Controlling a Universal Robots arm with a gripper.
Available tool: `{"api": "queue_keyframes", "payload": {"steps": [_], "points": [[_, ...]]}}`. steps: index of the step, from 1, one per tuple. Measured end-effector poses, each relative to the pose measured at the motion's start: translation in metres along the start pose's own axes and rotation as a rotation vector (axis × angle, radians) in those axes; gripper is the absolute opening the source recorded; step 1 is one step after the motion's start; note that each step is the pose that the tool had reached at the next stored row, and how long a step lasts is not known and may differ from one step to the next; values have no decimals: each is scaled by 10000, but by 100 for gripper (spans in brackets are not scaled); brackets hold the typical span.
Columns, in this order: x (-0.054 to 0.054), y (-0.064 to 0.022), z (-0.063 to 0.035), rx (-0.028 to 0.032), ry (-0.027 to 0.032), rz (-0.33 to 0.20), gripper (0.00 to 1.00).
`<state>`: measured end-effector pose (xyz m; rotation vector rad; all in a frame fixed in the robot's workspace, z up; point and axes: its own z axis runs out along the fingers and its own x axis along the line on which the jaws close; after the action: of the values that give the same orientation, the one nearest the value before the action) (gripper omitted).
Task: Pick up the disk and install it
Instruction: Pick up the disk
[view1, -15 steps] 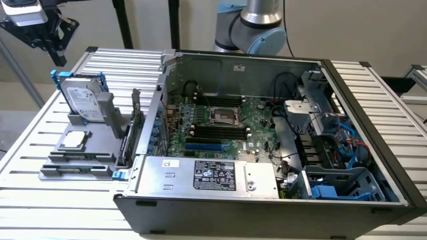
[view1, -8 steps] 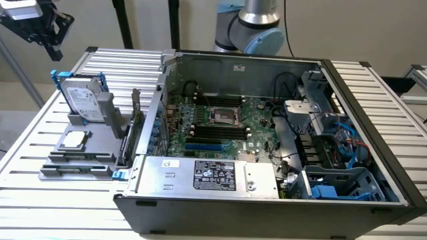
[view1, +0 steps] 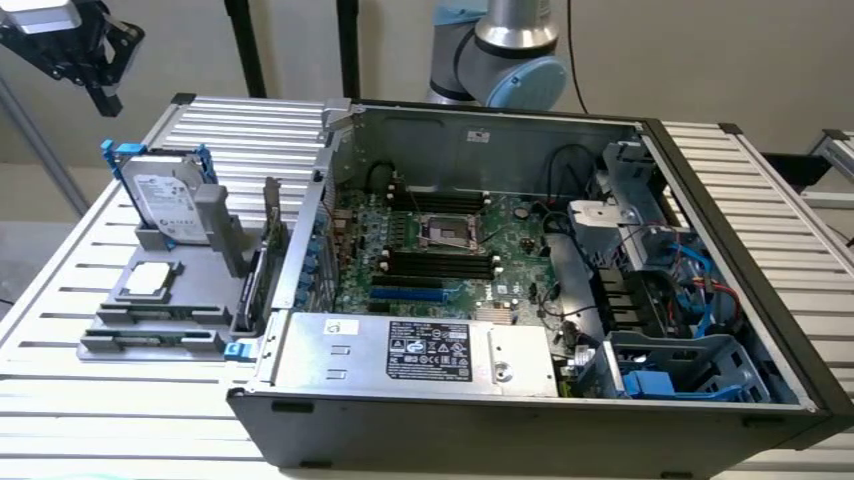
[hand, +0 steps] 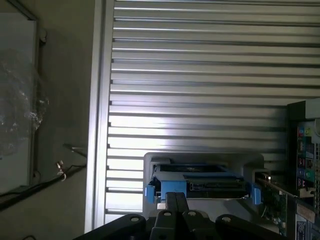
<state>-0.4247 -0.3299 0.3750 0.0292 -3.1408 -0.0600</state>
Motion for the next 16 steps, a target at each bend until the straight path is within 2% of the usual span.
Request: {"api": "queue_keyframes", "payload": {"steps": [12,13,16], "points": [[0,0,0,0,0,0,11],[6,1,0,1,1,-38,11],[5,1,0,0,22,-579,11]]}}
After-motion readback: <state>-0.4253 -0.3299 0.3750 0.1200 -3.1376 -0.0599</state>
